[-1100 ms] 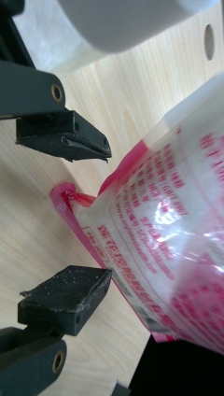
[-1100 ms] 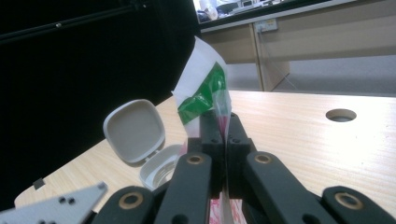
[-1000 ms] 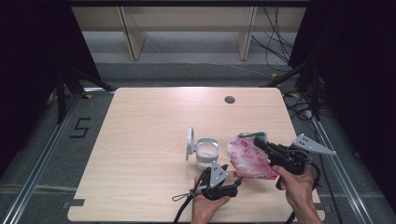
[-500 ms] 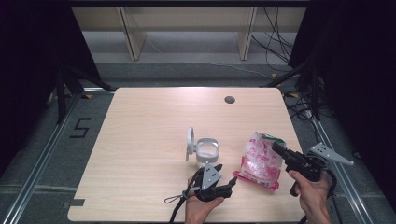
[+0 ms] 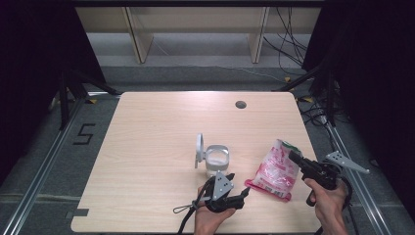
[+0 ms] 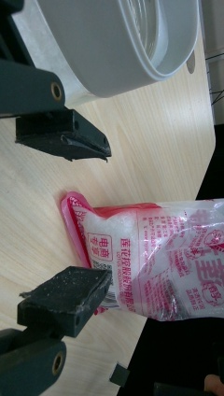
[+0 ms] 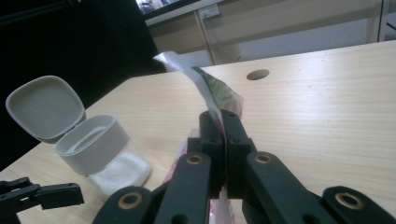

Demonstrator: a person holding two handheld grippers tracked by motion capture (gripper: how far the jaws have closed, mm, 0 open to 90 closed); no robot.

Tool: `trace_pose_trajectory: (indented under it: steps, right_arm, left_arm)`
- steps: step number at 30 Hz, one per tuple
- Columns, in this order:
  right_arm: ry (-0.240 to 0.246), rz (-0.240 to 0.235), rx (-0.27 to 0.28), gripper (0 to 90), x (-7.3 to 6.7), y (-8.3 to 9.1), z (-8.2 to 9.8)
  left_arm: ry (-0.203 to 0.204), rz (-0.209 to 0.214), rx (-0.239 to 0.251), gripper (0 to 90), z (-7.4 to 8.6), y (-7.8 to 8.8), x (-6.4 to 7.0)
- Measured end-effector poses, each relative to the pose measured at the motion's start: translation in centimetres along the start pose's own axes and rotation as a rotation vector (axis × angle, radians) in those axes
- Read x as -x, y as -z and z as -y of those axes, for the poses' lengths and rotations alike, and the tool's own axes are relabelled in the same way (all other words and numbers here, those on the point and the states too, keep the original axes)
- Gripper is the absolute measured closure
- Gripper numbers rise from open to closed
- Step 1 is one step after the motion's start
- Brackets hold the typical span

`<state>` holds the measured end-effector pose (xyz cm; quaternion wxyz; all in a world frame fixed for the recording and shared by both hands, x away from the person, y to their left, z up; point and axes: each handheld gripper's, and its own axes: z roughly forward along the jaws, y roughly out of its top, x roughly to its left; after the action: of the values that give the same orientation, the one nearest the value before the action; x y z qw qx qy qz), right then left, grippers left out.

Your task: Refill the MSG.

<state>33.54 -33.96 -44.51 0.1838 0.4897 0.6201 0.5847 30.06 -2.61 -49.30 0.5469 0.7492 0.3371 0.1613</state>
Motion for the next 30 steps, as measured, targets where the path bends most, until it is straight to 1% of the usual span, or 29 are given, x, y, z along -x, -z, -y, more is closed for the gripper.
trace_pose_trajectory:
  steps: [1,2,3,4,5,6,7,8,9,10,11,12,13,14,16,17,18,19,20,21,22,23,24,25,26,27,28,29,30]
  right_arm:
    - [0.011,0.005,-0.023,89.9,0.2,0.1,-0.1]
    - [-0.005,0.001,-0.01,89.9,0.1,0.0,0.0]
    - [-0.003,0.005,-0.006,89.9,0.2,0.0,0.0]
    - [0.011,-0.001,-0.001,89.9,0.5,-0.1,0.1]
    - [0.011,0.021,-0.02,89.8,0.5,0.0,0.1]
    - [-0.009,0.022,-0.026,89.8,0.4,-0.1,0.0]
    - [0.005,0.005,-0.001,89.7,0.7,-0.1,0.1]
    - [0.002,0.024,-0.009,89.6,0.8,-0.2,0.1]
    - [0.012,0.048,-0.028,89.6,0.9,-0.1,0.1]
    - [-0.004,0.027,-0.008,89.6,1.1,-0.2,0.3]
    - [0.013,0.05,-0.022,89.5,1.2,-0.2,0.2]
    - [-0.007,0.04,-0.018,89.4,1.3,-0.2,0.3]
    - [-0.003,0.061,-0.01,89.4,1.3,-0.3,0.3]
    - [0.009,0.056,-0.03,89.4,1.5,-0.2,0.3]
    - [0.0,0.07,-0.036,89.2,1.5,-0.2,0.3]
    - [-0.01,0.07,-0.04,89.0,1.5,-0.3,0.3]
    - [-0.01,0.068,-0.039,88.7,1.6,-0.3,0.3]
    - [-0.001,0.07,-0.037,88.4,1.6,-0.4,0.4]
    - [-0.001,0.072,-0.041,88.2,1.6,-0.4,0.4]
    - [0.01,0.073,-0.037,87.8,1.7,-0.5,0.4]
    - [0.005,0.07,-0.045,87.3,1.6,-0.3,0.4]
    - [0.013,0.082,-0.044,87.1,1.6,-0.4,0.5]
    - [-0.002,0.084,-0.052,87.1,1.5,-0.4,0.4]
    - [-0.002,0.084,-0.05,87.0,1.5,-0.4,0.5]
    - [0.005,0.056,-0.032,86.8,1.7,-0.4,0.6]
    - [0.0,0.063,-0.037,86.2,1.8,-0.4,0.7]
    - [0.017,0.082,-0.039,86.0,2.0,-0.4,0.8]
    - [0.014,0.081,-0.042,86.0,2.1,-0.5,0.9]
    - [0.016,0.075,-0.04,85.9,2.2,-0.5,1.0]
  left_arm:
    - [0.0,0.002,-0.001,34.0,0.0,0.0,0.0]
    - [0.0,0.01,0.003,33.7,0.0,0.0,0.0]
    - [-0.002,0.009,0.003,33.5,0.1,0.1,0.0]
    - [-0.004,-0.003,-0.01,33.5,0.0,0.4,0.0]
    - [-0.002,0.012,0.002,33.3,0.1,0.4,-0.1]
    - [-0.003,0.0,-0.005,33.2,0.0,0.6,-0.1]
    - [0.005,0.007,0.0,33.2,0.1,0.8,-0.1]
    - [0.017,0.016,0.007,33.1,0.1,0.9,-0.1]
    - [0.018,0.038,0.014,33.0,0.1,1.2,-0.2]
    - [0.017,0.038,0.014,33.1,0.0,1.3,-0.1]
    - [0.005,0.031,0.006,33.0,0.0,1.7,-0.2]
    - [0.0,0.028,0.006,32.9,0.0,1.8,-0.3]
    - [0.004,0.024,0.009,32.8,0.0,2.0,-0.3]
    - [0.007,0.017,0.006,32.7,0.0,2.2,-0.4]
    - [0.006,0.019,0.017,32.7,-0.1,2.7,-0.6]
    - [-0.001,0.01,0.008,32.7,-0.2,3.1,-0.6]
    - [0.001,0.006,0.009,32.7,-0.2,3.3,-0.6]
    - [-0.001,0.01,0.015,32.7,-0.2,3.6,-0.6]
    - [-0.012,0.001,0.008,32.6,-0.2,3.8,-0.7]
    - [-0.016,-0.002,0.002,32.7,-0.3,4.1,-0.8]
    - [-0.017,-0.007,0.002,32.7,-0.2,4.3,-0.8]
    - [-0.022,-0.009,0.0,32.7,-0.2,4.6,-0.9]
    - [-0.023,-0.007,-0.005,32.7,-0.3,4.8,-1.1]
    - [-0.018,-0.007,0.0,32.7,-0.3,5.0,-1.2]
    - [-0.015,0.005,0.006,32.9,-0.2,5.2,-1.4]
    - [0.0,0.02,0.011,33.1,-0.3,5.3,-1.6]
    - [0.017,0.024,0.018,33.2,-0.3,5.5,-1.7]
    - [0.012,0.029,0.018,33.5,-0.3,5.6,-1.9]
    - [0.004,0.016,-0.002,33.6,-0.5,5.9,-2.1]
